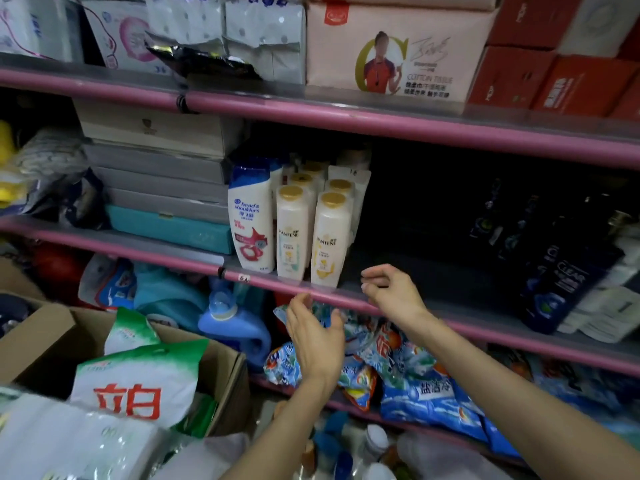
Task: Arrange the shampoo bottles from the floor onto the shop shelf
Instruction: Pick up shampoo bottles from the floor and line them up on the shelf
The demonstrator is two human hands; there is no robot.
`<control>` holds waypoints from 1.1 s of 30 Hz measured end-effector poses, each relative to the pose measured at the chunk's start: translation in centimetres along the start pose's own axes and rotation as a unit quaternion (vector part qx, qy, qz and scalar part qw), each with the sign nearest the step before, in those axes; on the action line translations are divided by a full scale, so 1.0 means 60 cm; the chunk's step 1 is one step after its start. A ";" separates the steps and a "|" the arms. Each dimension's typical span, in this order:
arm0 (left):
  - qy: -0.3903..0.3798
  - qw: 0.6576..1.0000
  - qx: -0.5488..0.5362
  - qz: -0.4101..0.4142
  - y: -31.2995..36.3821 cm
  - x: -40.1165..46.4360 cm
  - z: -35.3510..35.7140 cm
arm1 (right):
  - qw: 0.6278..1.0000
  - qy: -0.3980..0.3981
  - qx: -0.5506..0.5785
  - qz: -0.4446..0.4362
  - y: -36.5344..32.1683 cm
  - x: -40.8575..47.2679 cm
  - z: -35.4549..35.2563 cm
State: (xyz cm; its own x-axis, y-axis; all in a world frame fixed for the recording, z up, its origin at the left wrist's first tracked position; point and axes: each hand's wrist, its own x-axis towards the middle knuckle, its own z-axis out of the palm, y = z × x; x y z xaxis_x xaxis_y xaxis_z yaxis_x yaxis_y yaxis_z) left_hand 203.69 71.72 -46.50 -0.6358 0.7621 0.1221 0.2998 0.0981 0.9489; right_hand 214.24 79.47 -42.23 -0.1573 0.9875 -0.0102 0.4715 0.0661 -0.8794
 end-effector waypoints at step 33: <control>-0.340 0.878 0.333 -0.048 -0.497 -0.099 0.036 | 0.930 -0.154 -0.310 0.119 0.456 -0.143 0.297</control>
State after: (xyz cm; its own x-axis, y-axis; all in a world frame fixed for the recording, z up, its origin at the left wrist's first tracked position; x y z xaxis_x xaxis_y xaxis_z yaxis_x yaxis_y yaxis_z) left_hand 200.07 65.69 -76.15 -0.1775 0.9133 -0.3664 0.7608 0.3636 0.5376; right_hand 213.02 70.23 -74.66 -0.1805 0.9030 -0.3899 0.9200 0.0149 -0.3915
